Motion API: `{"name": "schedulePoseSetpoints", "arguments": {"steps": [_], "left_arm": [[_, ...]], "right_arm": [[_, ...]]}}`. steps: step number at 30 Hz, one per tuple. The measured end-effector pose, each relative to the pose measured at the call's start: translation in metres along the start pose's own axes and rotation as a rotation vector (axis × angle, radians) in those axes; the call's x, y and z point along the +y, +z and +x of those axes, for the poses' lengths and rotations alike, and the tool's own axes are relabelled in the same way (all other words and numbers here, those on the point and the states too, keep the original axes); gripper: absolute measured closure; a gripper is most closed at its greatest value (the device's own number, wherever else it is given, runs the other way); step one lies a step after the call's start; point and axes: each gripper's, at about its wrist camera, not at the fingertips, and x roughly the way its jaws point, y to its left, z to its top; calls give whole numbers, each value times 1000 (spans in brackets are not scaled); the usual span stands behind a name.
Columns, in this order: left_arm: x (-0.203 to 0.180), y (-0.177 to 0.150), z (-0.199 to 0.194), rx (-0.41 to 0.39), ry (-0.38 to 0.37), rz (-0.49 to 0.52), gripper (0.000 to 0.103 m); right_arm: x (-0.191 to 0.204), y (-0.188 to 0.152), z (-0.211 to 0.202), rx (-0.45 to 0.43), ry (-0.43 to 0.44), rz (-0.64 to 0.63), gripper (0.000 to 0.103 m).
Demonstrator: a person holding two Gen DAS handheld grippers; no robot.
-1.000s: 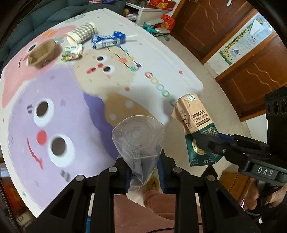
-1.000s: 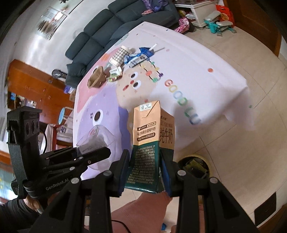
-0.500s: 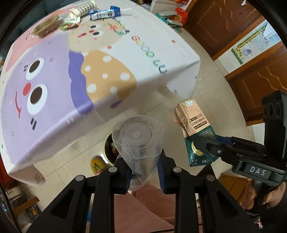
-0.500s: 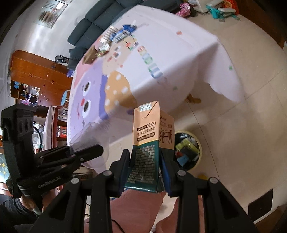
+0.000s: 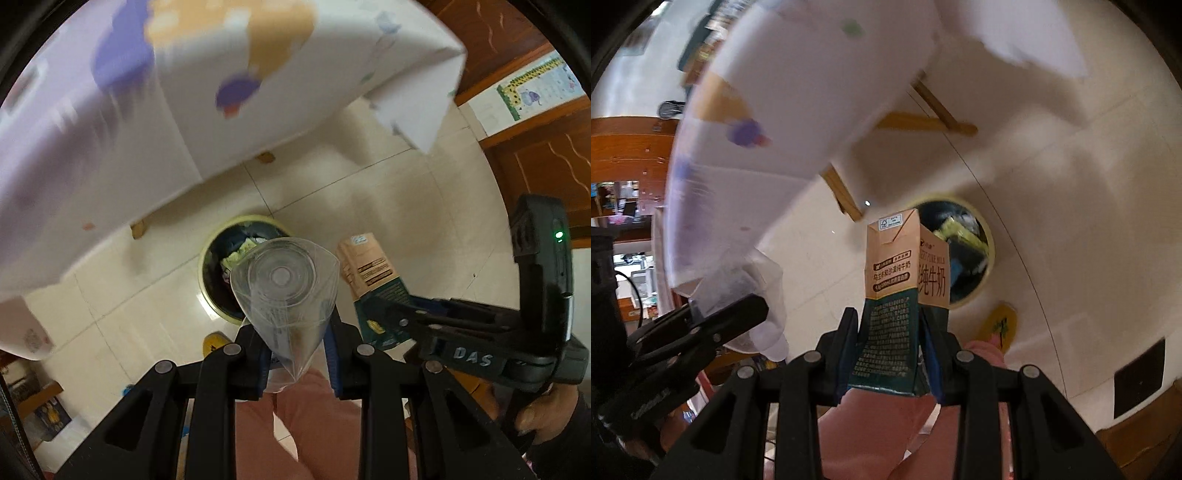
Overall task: Collect trash
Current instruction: 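Lift the bottle and carton off the table and carry them over the bin, then open both tools over the bin to drop the bottle and carton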
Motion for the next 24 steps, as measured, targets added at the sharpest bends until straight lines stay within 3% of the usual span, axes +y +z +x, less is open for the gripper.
{"name": "schedulePoseSetpoints", "arguments": {"steps": [5,11,13,15,17,24], "left_arm": [[29,-2,58,17,7,-50,79],[57,0,109,50,15,-83,77],[67,2,115,52,26,-88,75],[69,0,121,49,36,-97,62],[73,-1,124,39,40,-109,56],[80,-5,127,36,50,-126,55]], "right_arm": [[-25,3,65,46,-30,70,69],[-38,14,122,42,-41,128,68],[-40,19,134,36,-45,144,68],[-38,24,143,38,-46,149,63],[-37,28,151,34,-53,153,58],[-29,24,154,13,-87,130,58]]}}
